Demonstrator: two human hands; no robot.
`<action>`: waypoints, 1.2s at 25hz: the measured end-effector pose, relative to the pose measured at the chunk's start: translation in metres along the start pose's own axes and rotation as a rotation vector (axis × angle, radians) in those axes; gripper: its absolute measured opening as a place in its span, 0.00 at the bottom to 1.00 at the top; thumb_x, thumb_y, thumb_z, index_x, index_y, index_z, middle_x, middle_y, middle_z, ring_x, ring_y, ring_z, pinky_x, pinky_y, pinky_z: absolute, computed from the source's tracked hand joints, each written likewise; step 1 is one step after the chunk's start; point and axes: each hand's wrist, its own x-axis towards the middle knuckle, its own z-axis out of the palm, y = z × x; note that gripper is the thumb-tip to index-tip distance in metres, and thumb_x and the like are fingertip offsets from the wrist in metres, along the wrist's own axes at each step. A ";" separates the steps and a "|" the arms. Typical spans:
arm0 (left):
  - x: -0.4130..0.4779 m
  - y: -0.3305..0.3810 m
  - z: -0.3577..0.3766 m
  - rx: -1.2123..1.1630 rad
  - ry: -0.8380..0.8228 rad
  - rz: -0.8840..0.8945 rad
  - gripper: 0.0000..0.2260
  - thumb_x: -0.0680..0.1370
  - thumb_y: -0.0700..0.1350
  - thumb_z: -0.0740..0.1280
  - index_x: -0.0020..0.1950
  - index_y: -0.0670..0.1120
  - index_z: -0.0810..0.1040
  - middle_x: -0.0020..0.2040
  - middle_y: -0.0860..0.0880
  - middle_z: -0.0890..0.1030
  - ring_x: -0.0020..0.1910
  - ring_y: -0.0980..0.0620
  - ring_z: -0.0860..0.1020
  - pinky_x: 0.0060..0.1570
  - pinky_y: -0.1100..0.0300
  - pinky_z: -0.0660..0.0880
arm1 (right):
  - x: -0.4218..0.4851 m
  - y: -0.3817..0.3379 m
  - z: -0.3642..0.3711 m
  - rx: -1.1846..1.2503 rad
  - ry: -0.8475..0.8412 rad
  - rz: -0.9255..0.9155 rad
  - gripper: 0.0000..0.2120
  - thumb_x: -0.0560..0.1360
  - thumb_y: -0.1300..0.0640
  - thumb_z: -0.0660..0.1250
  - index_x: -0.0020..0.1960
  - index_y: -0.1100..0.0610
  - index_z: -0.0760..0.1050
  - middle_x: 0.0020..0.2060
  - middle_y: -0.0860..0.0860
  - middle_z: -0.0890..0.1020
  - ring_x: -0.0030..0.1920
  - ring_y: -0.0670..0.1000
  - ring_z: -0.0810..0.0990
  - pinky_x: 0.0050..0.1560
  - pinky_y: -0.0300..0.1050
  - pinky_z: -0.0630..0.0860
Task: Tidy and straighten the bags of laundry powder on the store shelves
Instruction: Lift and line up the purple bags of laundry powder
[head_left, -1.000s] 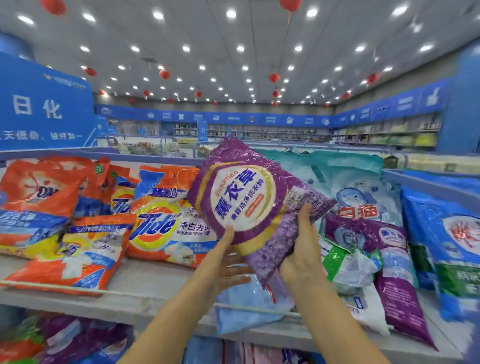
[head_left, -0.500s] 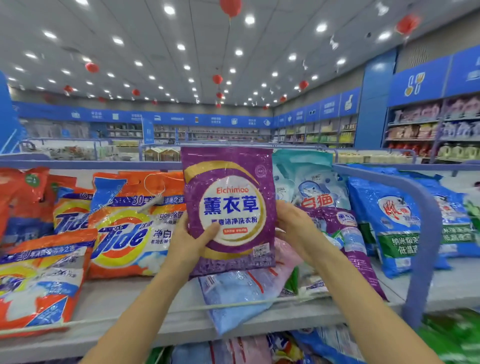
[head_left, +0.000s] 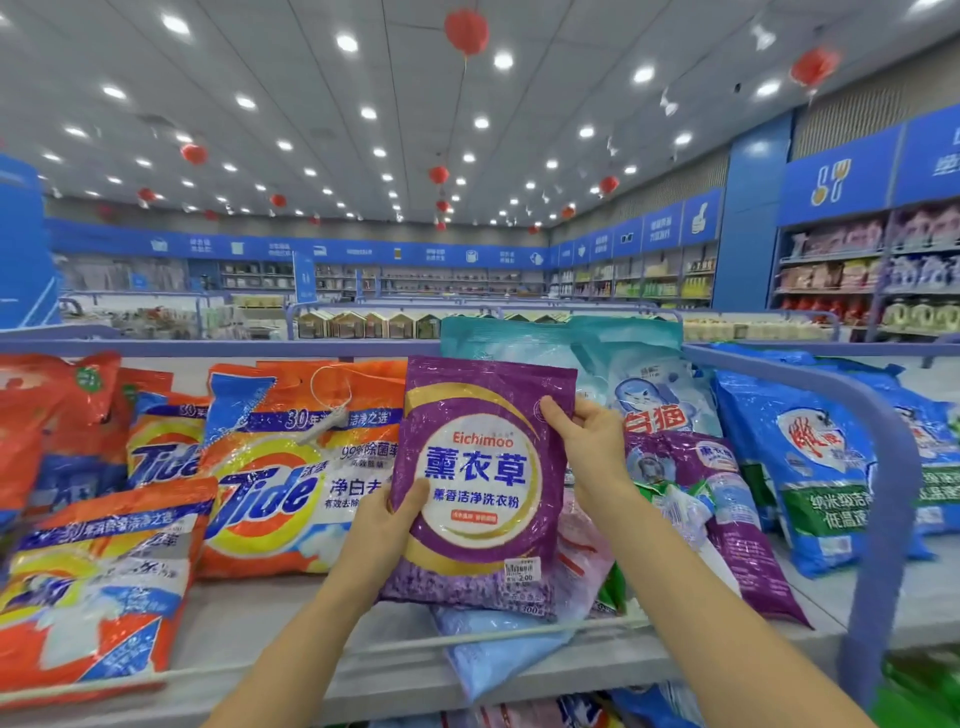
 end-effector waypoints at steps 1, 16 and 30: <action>0.001 -0.001 -0.001 0.013 0.001 -0.024 0.08 0.78 0.49 0.62 0.48 0.46 0.78 0.42 0.49 0.85 0.37 0.54 0.83 0.34 0.64 0.78 | 0.000 0.004 0.001 -0.016 0.019 -0.011 0.06 0.74 0.63 0.68 0.40 0.54 0.80 0.35 0.52 0.83 0.38 0.53 0.81 0.48 0.53 0.79; 0.008 0.029 0.035 -0.174 0.106 0.064 0.09 0.77 0.52 0.63 0.46 0.48 0.78 0.36 0.53 0.84 0.37 0.52 0.82 0.35 0.58 0.78 | -0.042 0.007 -0.034 -0.096 -0.224 0.043 0.06 0.74 0.52 0.67 0.50 0.50 0.77 0.47 0.46 0.84 0.50 0.47 0.82 0.55 0.45 0.78; -0.068 0.063 0.323 -0.265 -0.169 0.130 0.09 0.77 0.51 0.62 0.42 0.49 0.78 0.32 0.55 0.83 0.30 0.61 0.81 0.30 0.65 0.77 | -0.069 -0.083 -0.312 -0.176 0.102 -0.101 0.11 0.69 0.48 0.65 0.48 0.52 0.77 0.44 0.46 0.85 0.48 0.47 0.83 0.51 0.41 0.79</action>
